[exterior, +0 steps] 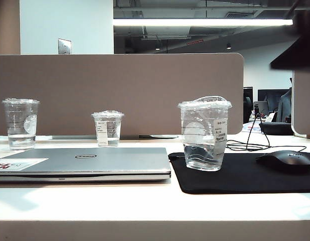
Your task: Pick up the coffee cup on the right and place it on the right side of the laptop.
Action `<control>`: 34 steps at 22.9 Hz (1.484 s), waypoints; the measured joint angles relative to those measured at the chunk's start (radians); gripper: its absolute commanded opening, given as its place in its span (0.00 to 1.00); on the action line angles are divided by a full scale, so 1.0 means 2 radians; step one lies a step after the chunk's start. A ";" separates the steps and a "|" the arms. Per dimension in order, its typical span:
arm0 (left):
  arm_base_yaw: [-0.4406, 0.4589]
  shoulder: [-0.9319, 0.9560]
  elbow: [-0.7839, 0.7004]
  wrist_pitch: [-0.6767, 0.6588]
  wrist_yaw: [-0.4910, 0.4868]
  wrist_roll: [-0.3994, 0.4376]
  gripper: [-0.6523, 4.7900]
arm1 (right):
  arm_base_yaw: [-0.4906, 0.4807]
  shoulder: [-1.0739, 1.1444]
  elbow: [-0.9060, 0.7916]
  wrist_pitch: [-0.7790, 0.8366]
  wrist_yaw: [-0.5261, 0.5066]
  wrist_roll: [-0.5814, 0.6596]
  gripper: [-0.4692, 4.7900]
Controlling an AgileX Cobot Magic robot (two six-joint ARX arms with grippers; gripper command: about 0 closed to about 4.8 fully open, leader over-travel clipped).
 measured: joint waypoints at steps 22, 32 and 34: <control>0.000 0.000 0.000 0.000 0.000 0.000 0.11 | -0.093 -0.350 -0.071 -0.259 0.063 -0.001 0.07; 0.000 0.000 0.000 0.000 0.000 0.000 0.11 | -0.116 -0.350 -0.107 -0.179 0.064 0.000 0.07; 0.000 0.000 0.000 0.000 0.000 0.000 0.11 | -0.122 -0.350 -0.107 -0.178 0.064 0.000 0.07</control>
